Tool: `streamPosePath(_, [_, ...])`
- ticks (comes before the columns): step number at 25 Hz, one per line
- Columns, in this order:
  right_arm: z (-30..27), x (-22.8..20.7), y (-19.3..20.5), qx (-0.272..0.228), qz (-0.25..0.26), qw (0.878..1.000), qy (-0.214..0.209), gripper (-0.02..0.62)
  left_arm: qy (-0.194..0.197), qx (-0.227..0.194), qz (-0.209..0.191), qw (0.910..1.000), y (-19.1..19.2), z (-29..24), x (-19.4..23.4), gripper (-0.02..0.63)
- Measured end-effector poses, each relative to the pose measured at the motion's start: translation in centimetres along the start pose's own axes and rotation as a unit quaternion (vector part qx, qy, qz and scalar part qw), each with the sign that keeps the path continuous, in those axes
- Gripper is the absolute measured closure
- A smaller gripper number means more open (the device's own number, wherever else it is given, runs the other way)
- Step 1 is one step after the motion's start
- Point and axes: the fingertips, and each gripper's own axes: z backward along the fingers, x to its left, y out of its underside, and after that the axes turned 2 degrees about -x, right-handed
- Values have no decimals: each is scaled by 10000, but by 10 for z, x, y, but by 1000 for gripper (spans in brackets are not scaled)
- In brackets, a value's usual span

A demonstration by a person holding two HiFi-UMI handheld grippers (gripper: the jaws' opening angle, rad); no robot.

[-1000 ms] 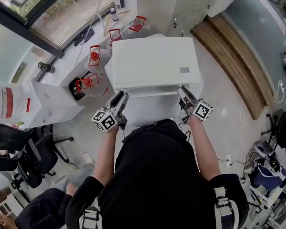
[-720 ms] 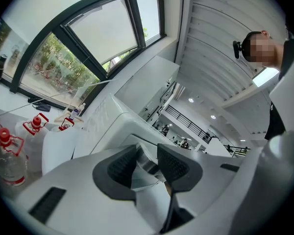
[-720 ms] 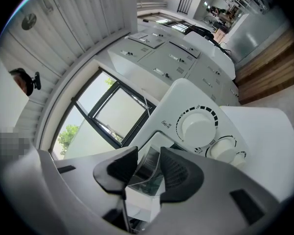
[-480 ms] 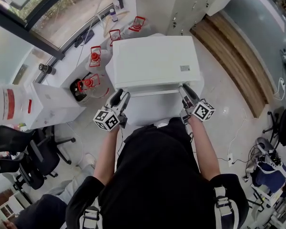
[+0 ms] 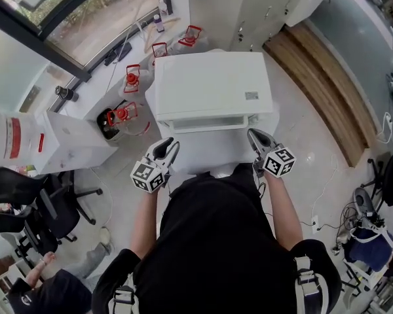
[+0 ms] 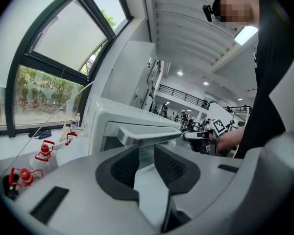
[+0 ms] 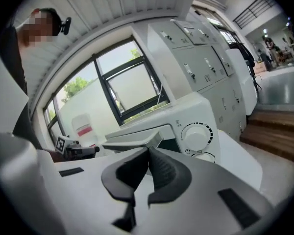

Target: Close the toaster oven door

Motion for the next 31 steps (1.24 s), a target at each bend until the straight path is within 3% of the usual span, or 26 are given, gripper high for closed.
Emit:
streamPosePath(3, [-2, 10, 8, 314, 612, 9976, -95, 580, -38, 111, -76, 9999, 6, 4, -5, 552])
streamPosePath(8, [-9, 29, 29, 830, 1359, 9864, -416, 581, -38, 166, -91, 9998, 10, 2, -10, 572])
streamPosePath(17, [-9, 47, 40, 1017, 1583, 9806, -552, 581, 57, 188, -203, 9996, 7, 0, -17, 572])
streamPosePath(31, [6, 39, 46, 1052, 1574, 9809, -448, 581, 280, 238, -331, 9988, 4, -17, -33, 572])
